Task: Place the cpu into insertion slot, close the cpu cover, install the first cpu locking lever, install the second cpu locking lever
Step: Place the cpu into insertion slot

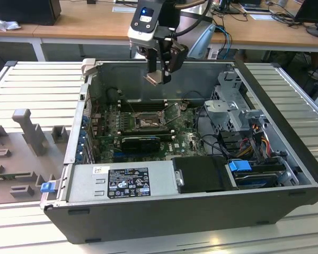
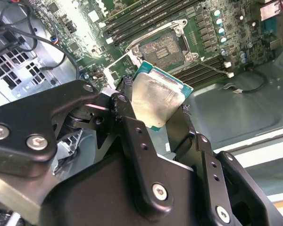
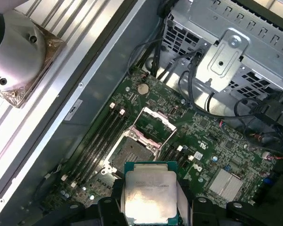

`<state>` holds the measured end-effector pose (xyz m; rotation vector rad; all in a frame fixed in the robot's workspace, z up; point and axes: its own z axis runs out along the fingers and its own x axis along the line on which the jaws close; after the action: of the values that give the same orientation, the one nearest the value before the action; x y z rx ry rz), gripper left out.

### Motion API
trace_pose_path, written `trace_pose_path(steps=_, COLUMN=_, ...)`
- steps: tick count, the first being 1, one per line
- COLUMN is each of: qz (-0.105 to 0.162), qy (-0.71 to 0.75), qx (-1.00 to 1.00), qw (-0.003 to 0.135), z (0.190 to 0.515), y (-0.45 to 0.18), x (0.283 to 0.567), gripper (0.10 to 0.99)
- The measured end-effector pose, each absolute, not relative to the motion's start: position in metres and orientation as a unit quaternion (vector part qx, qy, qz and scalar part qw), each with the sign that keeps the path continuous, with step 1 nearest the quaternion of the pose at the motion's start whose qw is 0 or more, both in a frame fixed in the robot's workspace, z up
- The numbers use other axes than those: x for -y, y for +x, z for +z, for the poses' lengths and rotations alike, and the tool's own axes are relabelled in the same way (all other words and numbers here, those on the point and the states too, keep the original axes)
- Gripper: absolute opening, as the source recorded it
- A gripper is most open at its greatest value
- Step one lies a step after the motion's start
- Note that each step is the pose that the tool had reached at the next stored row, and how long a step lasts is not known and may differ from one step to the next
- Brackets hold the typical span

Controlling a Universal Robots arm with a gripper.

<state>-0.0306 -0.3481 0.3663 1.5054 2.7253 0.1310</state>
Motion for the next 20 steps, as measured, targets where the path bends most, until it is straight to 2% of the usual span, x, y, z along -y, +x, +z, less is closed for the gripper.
trace_pose_path(steps=20, qz=0.041, qy=0.554, qx=-0.831, qw=0.016, z=0.3657, y=-0.0306, x=0.3481, gripper=0.529)
